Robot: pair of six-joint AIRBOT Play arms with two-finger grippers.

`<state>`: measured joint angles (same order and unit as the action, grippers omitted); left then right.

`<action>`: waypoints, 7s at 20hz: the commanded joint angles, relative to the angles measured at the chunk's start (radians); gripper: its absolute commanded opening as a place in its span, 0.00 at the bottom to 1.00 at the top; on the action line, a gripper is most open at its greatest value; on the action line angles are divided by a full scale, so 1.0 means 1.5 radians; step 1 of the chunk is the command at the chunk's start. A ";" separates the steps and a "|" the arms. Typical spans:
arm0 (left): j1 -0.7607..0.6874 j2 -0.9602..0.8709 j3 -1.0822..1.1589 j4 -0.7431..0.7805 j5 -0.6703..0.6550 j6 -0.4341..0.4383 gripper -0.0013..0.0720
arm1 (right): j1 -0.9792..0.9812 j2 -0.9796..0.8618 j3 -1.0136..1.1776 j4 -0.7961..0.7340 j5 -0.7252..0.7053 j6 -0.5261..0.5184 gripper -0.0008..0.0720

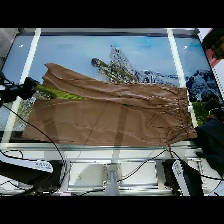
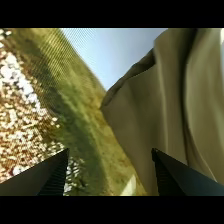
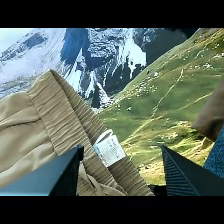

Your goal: Fold the clothes and pants, and hang the long-sleeved shirts on hangers.

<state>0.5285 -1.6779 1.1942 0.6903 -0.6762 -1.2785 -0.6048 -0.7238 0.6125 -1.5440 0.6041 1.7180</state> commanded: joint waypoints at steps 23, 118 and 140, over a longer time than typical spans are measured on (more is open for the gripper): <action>-0.081 -0.053 0.040 -0.072 0.162 0.150 0.04 | 0.000 -0.048 0.013 0.015 0.107 -0.057 0.51; 0.019 0.072 0.040 0.546 -0.190 -0.104 0.04 | -0.045 -0.788 0.531 0.518 0.354 -0.509 0.05; -0.007 0.002 0.039 0.532 -0.065 -0.121 0.16 | -0.045 -0.783 0.531 0.509 0.405 -0.469 0.63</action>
<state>0.5190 -1.6737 1.2533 1.5013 -0.7361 -1.4586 -0.6739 -1.8980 1.4094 -0.7784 1.1976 0.9863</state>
